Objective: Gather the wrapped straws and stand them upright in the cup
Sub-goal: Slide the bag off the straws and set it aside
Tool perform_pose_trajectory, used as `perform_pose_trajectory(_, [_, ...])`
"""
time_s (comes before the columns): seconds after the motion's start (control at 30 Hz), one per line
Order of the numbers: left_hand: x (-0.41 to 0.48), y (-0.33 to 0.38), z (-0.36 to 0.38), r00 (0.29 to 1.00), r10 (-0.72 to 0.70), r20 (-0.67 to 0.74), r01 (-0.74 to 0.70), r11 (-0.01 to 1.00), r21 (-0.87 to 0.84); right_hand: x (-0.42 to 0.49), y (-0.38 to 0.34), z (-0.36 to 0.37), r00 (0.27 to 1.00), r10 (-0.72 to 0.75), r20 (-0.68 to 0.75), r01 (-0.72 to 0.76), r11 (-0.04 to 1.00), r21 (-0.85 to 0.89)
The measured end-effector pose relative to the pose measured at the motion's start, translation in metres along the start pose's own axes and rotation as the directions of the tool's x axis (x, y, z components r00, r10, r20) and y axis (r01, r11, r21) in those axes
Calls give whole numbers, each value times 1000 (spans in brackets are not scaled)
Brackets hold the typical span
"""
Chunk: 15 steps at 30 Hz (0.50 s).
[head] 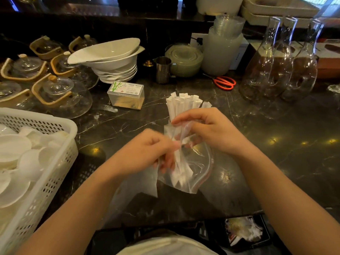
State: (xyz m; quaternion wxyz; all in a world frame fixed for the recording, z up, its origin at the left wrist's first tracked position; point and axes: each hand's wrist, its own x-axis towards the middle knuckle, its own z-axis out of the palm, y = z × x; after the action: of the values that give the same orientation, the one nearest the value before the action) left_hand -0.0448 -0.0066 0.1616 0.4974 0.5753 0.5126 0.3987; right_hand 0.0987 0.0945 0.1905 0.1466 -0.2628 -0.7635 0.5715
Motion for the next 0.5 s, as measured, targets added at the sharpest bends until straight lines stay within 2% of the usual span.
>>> perform_pose_trajectory(0.03, [-8, -11, -3, 990, -85, 115, 89, 996, -26, 1, -1, 0, 999, -32, -7, 33, 999, 22])
perform_pose_trajectory(0.1, [-24, -37, -2, 918, -240, 315, 273, 960, -66, 5, -4, -1, 993, -105, -46, 108, 992, 67])
perform_pose_trajectory(0.17, [-36, -62, 4, 852, -343, 395, 419, 899, -124, 9, -9, -1, 981, -172, -91, 182, 977, 111])
perform_pose_trajectory(0.23, [-40, -79, 9, 837, -388, 387, 496, 836, -235, 15, -13, -1, 964, -226, -140, 244, 961, 129])
perform_pose_trajectory(0.27, [-40, -85, 12, 852, -374, 366, 494, 807, -325, 17, -14, -1, 955, -246, -167, 270, 954, 134])
perform_pose_trajectory(0.33, [-35, -89, 16, 915, -273, 298, 400, 713, -576, 23, -15, 0, 935, -280, -218, 314, 939, 139])
perform_pose_trajectory(0.4, [-24, -86, 19, 969, -179, 169, 241, 545, -803, 25, -14, 1, 921, -298, -249, 339, 930, 141])
perform_pose_trajectory(0.5, [-2, -74, 16, 994, -105, -6, 28, 325, -945, 26, -8, 0, 911, -316, -263, 346, 936, 72])
